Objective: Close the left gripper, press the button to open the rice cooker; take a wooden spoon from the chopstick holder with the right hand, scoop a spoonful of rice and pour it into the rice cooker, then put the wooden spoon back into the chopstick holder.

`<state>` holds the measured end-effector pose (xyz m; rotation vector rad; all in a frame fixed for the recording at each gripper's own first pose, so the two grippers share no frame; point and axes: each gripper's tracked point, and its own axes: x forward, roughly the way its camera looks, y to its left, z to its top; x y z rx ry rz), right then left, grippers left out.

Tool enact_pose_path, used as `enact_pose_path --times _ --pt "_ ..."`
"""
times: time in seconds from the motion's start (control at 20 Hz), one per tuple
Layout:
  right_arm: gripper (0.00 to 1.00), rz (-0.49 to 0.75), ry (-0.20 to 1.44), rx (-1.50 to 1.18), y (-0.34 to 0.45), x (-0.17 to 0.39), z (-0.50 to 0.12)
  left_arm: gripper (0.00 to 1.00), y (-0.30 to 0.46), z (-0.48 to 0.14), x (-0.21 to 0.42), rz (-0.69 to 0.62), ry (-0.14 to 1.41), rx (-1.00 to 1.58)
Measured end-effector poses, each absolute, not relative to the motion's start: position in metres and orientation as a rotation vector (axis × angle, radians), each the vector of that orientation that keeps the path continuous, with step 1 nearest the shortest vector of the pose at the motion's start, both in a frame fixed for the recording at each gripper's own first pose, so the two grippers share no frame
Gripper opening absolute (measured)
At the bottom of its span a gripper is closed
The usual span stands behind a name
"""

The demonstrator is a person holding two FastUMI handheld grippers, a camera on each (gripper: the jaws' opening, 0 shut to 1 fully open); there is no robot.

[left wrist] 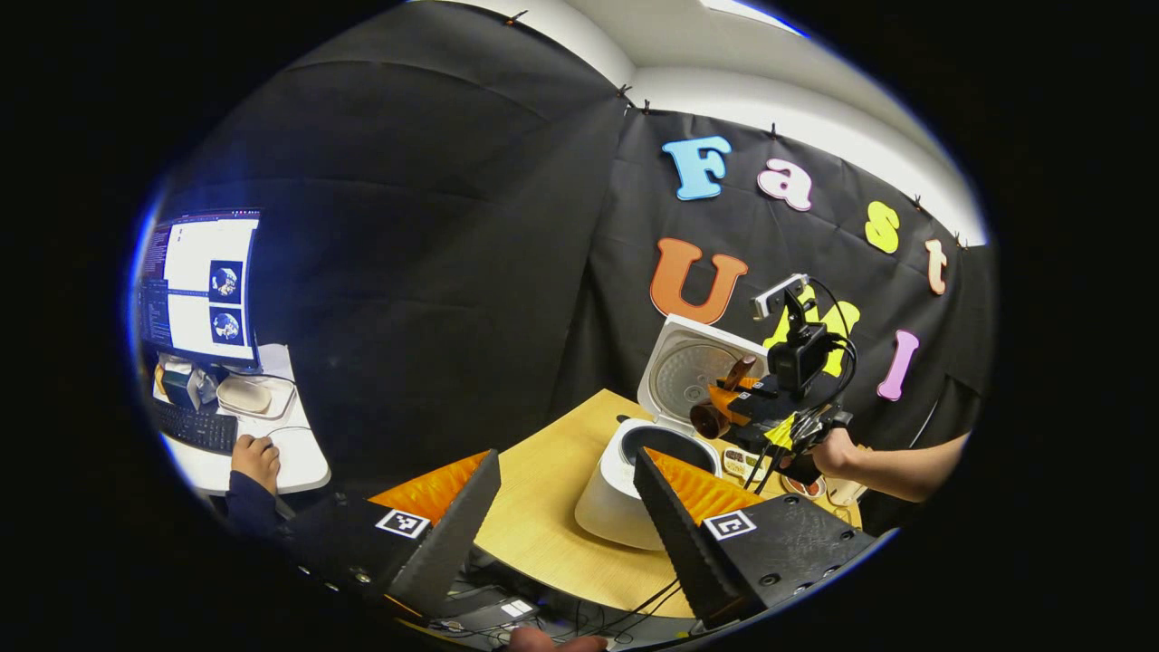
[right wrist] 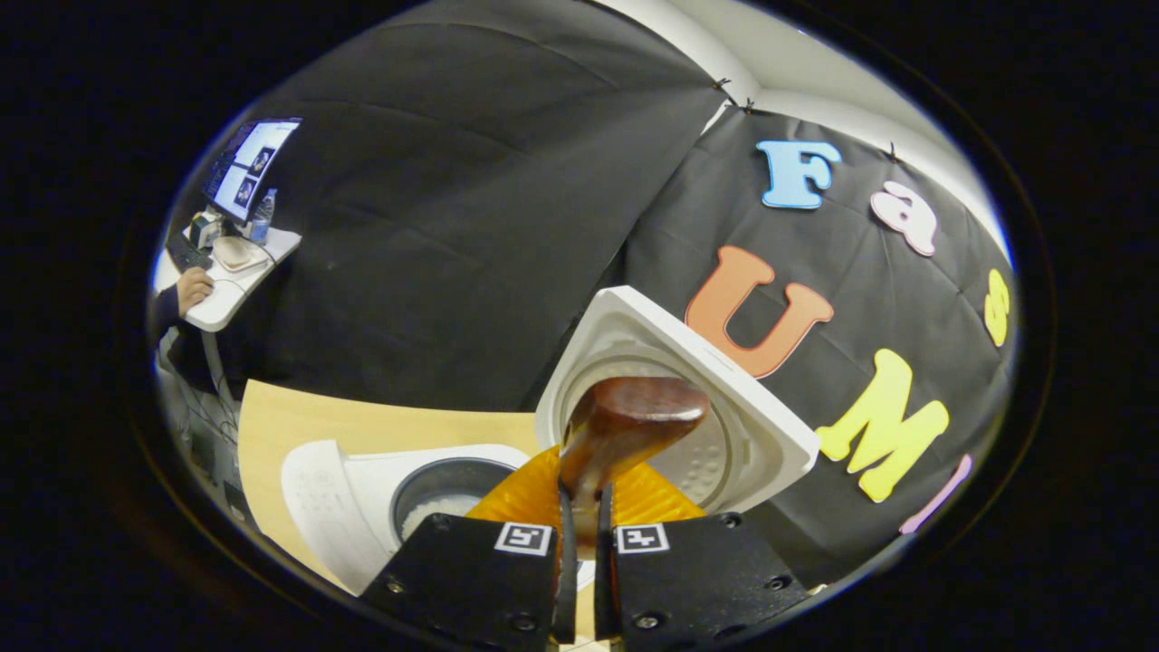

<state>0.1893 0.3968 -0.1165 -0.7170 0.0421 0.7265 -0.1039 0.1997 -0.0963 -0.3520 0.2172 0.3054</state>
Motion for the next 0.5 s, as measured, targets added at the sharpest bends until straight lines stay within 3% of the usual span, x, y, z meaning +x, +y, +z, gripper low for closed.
enact_pose_path --times 0.5 --pt "0.13 0.741 0.247 -0.2 0.377 0.17 -0.089 0.94 0.19 -0.091 -0.09 0.271 0.208 -0.35"
